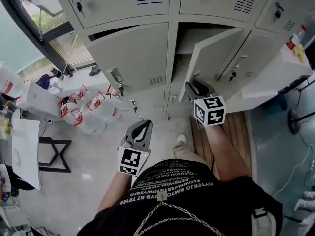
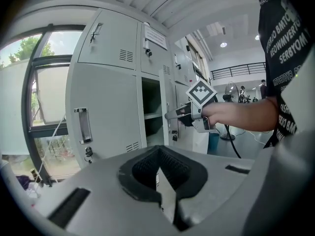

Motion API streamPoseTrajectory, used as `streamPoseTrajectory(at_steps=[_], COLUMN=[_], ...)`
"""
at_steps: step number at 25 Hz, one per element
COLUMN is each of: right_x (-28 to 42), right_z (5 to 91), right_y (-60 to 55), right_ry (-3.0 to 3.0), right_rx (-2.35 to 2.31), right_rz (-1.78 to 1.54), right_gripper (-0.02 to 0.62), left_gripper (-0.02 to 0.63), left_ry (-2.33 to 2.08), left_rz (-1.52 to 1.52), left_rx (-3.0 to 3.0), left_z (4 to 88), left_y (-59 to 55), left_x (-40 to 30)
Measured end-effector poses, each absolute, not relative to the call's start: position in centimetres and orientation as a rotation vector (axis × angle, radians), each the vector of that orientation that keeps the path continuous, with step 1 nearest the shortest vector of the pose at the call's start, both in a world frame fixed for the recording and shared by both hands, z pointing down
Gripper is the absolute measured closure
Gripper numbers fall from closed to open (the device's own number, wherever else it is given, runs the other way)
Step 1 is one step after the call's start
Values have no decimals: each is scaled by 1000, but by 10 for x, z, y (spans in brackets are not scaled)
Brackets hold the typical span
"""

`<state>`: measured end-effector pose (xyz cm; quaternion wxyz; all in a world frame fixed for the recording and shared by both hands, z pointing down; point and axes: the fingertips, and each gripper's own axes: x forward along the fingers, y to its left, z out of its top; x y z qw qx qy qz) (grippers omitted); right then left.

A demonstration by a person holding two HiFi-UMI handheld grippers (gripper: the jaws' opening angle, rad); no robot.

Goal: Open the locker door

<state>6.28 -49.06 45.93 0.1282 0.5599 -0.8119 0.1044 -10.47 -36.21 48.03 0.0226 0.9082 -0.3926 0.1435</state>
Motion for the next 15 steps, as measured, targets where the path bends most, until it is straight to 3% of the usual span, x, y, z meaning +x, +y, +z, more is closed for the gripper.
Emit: streamPoseTrajectory(at_steps=[15], right_x=[103], right_z=[460], right_y=[-428], right_ry=[-2321], right_rx=[1637], right_rz=[338], right_gripper=[472], left_gripper=[607], left_ry=[-1037], left_rz=[389], left_rx=[2905], left_z=[482], left_y=[-329], left_x=[-81])
